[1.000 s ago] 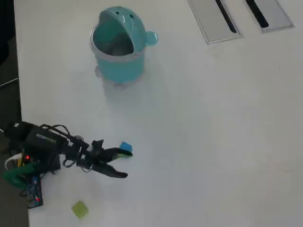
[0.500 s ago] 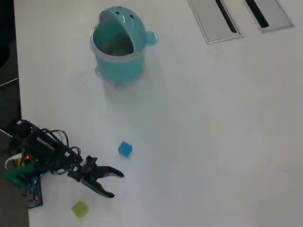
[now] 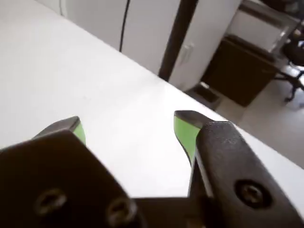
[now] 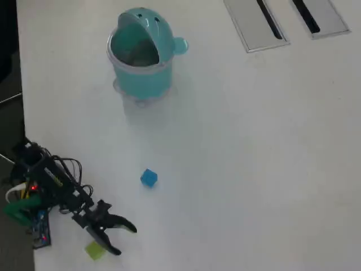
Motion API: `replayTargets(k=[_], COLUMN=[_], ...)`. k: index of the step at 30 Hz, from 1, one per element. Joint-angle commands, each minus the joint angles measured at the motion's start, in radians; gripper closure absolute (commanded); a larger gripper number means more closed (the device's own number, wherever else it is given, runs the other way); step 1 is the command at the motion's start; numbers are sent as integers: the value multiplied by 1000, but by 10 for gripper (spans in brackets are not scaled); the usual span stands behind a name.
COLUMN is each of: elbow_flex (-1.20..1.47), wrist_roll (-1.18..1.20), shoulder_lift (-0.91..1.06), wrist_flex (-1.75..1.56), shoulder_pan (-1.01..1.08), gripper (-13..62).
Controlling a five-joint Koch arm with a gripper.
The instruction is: Grasp RGB lego blocks and put them in the bin one by one.
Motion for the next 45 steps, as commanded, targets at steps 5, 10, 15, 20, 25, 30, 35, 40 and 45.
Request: replayTargets(k=[5,10,15,20,25,30,35,40,45], elbow_flex=[-43,-40,-44,-52,-49,-41,-6,32,57], wrist_roll=[-67,-44,-44,-46,-46,-46,-46,-46,-46], shoulder_lift=[-17,-11,20,34,34,26,15,8,2], wrist_flex=[-11,110,262,407,503,554,571,575,569], shoulder_pan=[104,160,206,255,299,311,319,328,327], gripper=[155,163,163,162,158,158,157,154,157])
